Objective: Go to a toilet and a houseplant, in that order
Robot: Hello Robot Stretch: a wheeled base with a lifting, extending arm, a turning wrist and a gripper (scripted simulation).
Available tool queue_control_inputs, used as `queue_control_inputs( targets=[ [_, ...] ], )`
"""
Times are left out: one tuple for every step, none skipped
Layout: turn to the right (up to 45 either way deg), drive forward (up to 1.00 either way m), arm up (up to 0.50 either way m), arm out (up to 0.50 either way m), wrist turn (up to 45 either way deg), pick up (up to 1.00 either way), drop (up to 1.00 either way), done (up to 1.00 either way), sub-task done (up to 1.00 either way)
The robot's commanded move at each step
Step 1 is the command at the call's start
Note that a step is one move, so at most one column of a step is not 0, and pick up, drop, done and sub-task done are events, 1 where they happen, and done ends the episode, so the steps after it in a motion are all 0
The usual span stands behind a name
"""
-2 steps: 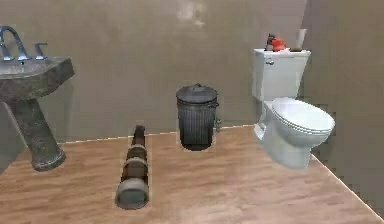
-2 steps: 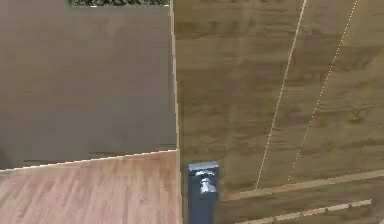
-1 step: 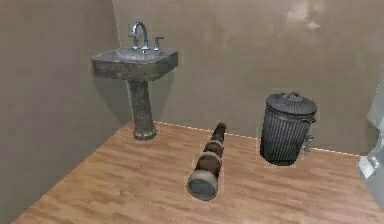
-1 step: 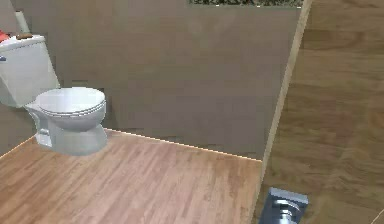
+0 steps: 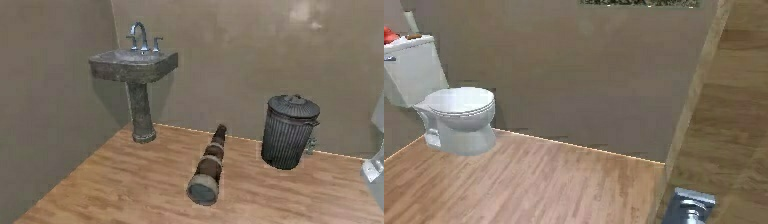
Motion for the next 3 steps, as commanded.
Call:
queue_control_inputs(
  targets=[
    [45.0,0.00,0.00,0.00,0.0,0.00,0.00,0.00,0.00],
    [12.0,0.00,0.00,0.00,0.0,0.00,0.00,0.00,0.00],
    [0.0,0.20,0.00,0.00,0.0,0.00,0.00,0.00,0.00]
  ],
)
